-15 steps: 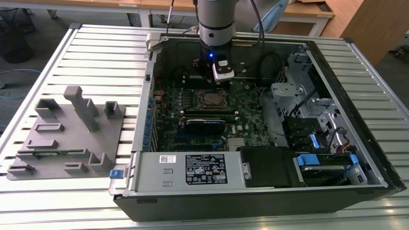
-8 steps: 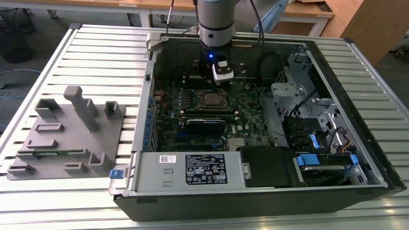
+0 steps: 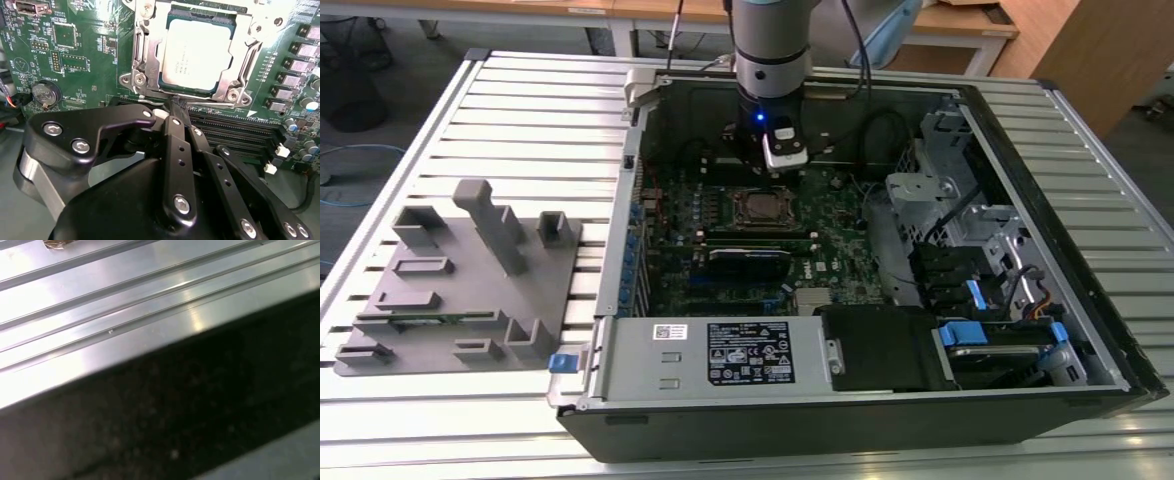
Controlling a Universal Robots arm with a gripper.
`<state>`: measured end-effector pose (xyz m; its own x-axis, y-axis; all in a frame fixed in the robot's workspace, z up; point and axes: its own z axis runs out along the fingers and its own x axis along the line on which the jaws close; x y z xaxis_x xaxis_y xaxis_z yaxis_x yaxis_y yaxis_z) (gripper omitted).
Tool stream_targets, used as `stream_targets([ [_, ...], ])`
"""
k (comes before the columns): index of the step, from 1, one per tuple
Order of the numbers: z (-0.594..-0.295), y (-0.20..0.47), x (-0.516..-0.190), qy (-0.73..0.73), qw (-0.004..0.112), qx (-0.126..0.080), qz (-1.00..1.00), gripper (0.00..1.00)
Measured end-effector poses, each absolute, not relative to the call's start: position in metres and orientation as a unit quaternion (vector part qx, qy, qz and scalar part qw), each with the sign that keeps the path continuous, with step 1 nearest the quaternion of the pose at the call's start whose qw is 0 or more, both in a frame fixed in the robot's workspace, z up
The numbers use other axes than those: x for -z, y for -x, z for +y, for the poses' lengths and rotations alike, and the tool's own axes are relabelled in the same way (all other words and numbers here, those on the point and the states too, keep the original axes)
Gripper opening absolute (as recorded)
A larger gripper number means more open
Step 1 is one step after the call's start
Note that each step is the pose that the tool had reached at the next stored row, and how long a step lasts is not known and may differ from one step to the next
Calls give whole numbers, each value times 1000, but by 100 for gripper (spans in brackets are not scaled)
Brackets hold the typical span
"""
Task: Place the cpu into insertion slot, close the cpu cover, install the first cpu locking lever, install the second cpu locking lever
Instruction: 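Install the first cpu locking lever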
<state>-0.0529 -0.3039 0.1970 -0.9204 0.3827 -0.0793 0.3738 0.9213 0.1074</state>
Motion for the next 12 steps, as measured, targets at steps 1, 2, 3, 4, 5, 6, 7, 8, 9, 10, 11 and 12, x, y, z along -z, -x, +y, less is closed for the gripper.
stream_targets([
  [1,-304,53,-198,-194,49,-45,979,10],
  [2,-304,53,-198,-194,49,-45,979,10],
  [3,-304,53,-199,-194,49,-45,979,10],
  [4,-304,53,-200,-194,49,-45,979,10],
  [5,-304,53,-200,-194,49,-45,979,10],
  [6,-304,53,-201,-194,49,-45,979,10],
  [7,-303,53,-201,-195,50,-45,979,10],
  [8,-303,53,-201,-195,49,-45,979,10],
  [9,-302,53,-201,-195,49,-45,979,10],
  [10,-301,53,-201,-195,50,-45,979,10],
  [11,-300,53,-201,-195,50,-45,979,10],
  [12,-299,53,-201,-195,50,-45,979,10],
])
